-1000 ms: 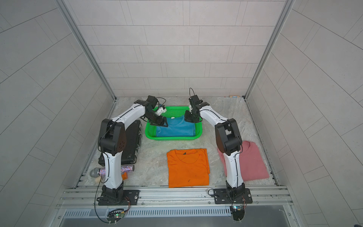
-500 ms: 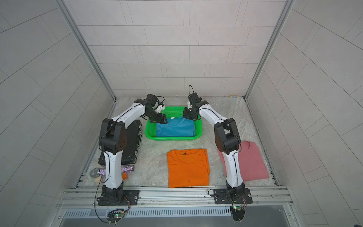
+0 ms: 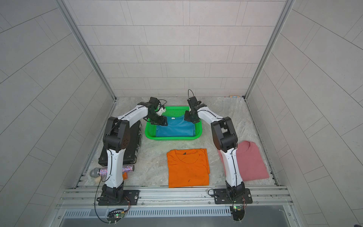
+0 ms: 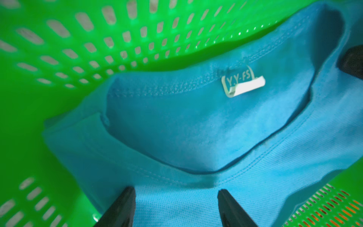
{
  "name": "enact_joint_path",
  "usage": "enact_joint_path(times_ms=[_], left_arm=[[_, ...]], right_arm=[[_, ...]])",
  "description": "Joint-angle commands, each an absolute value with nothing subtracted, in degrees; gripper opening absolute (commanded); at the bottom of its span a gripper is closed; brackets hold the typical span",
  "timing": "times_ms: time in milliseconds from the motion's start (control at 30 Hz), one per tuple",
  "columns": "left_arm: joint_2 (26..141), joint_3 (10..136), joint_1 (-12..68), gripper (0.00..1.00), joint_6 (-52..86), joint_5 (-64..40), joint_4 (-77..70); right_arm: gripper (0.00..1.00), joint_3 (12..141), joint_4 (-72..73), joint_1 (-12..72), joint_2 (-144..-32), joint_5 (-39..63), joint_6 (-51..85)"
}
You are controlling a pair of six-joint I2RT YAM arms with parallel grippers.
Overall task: Put the folded t-shirts into the basket
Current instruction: Adjust the T-shirt in the bin.
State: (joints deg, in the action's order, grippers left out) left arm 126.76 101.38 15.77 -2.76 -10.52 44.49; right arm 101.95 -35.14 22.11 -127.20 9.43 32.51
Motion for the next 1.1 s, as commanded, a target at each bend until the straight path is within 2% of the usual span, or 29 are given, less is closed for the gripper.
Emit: enact_joint_path(times_ms=[0, 233, 367, 600, 667, 833, 1067], left_arm=[[128.1, 100.4, 15.8, 0.67, -2.7, -9.1, 42.6], [128.6, 101.5, 15.7, 0.68, -4.2, -8.9, 42.7], [127.6, 101.2, 15.7, 0.68, -4.7, -11.9, 43.0], [119.7, 99.6, 15.6, 0.7, -5.1, -18.0, 42.8], [117.5, 99.8, 15.3, 0.7, -5.2, -19.0, 43.1], [111.7, 98.1, 14.4, 0.71, -7.2, -21.9, 43.1], [98.5, 89.9, 14.3, 0.72, -10.5, -26.5, 47.0]], right_arm=[[0.0, 99.7, -32.1, 22.1, -128.0, 4.5, 32.7], [0.0, 97.2, -27.8, 21.6, -127.9, 2.9, 33.3], [0.0, 97.6, -27.4, 21.3, -125.8, 6.4, 33.4], [0.18, 100.1, -31.6, 21.3, -117.5, 14.8, 31.9], [0.19, 99.5, -33.5, 21.4, -115.5, 14.9, 31.8], [0.25, 93.7, -35.1, 21.4, -108.4, 16.4, 32.0], [0.43, 83.3, -42.8, 21.3, -91.1, 16.7, 30.3]])
